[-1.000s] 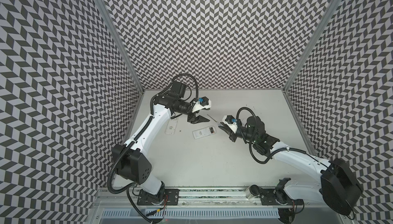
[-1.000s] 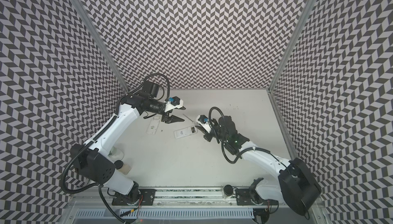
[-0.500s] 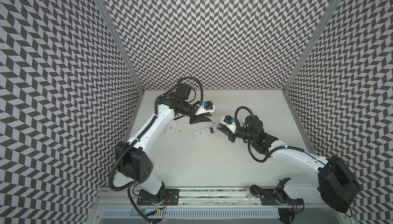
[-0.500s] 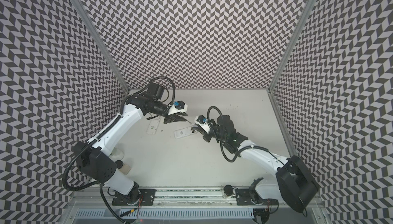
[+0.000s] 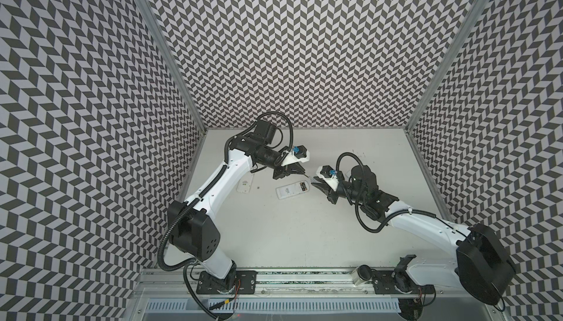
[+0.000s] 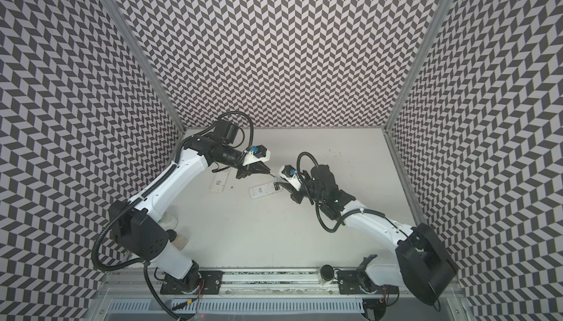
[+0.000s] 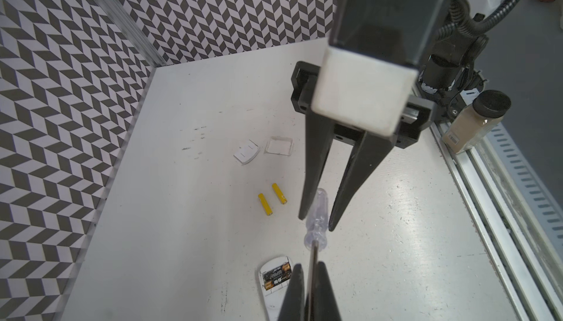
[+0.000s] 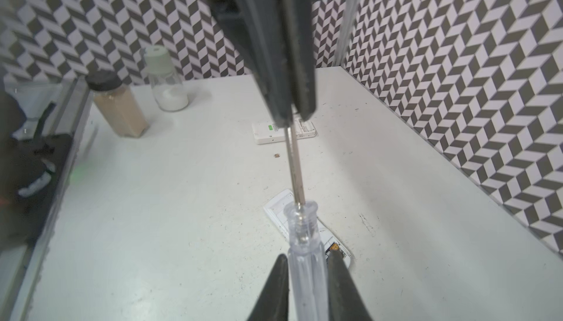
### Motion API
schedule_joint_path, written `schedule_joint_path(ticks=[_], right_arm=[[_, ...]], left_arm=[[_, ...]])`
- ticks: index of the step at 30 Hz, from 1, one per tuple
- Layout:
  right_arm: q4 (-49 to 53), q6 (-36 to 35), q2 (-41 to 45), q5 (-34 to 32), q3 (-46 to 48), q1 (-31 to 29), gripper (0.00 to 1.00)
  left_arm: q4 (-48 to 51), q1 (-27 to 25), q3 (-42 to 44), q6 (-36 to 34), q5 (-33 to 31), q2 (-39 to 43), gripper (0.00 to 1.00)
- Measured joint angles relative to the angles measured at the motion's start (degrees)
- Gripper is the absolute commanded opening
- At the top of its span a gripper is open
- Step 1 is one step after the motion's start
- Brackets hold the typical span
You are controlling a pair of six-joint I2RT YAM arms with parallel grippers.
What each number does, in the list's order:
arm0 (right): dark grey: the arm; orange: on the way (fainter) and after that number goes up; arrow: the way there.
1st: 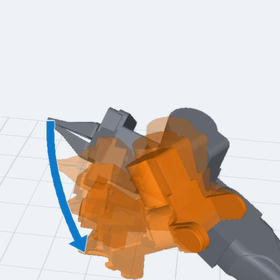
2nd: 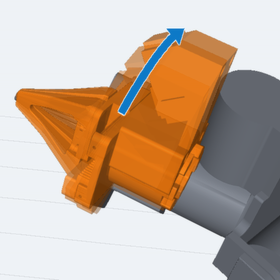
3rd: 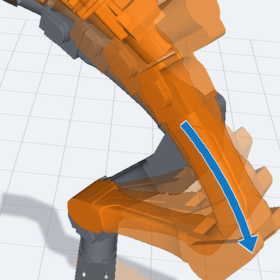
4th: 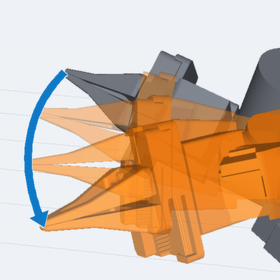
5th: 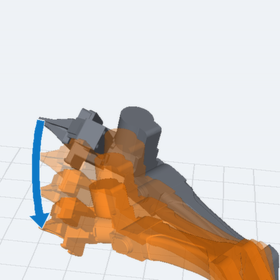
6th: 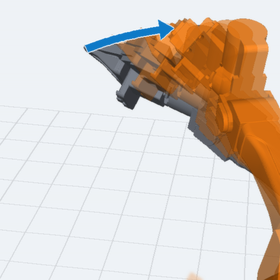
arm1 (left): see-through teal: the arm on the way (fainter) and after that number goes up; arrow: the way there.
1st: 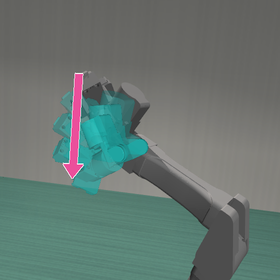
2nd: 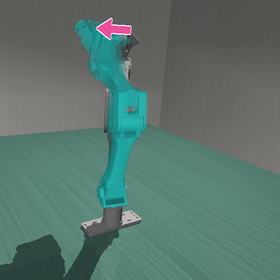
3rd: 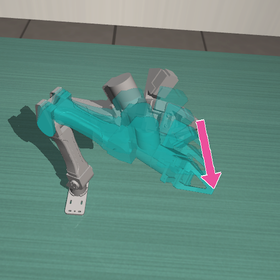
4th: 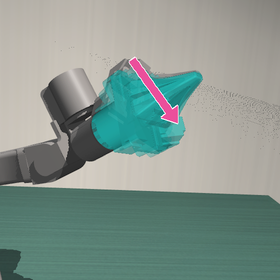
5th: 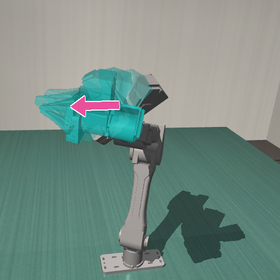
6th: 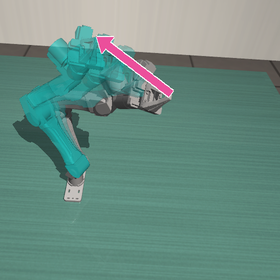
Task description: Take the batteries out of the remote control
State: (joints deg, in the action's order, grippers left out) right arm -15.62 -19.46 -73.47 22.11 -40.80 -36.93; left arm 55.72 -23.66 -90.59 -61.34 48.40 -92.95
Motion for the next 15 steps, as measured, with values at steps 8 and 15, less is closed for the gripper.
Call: schedule_joint_path(ticks=[8,15], right_arm=[[-7.5,7.4,10.3,-3.9,7.0,2.6,0.62],[-15.2,21.1,13.5,-3.2,10.6,11.2,0.80]], left_arm=[[-10.3,2.2,0.1,12.8,3.6,-0.1,0.00],[-24.0,3.5,1.4,32.2,10.7,-0.2,0.00]])
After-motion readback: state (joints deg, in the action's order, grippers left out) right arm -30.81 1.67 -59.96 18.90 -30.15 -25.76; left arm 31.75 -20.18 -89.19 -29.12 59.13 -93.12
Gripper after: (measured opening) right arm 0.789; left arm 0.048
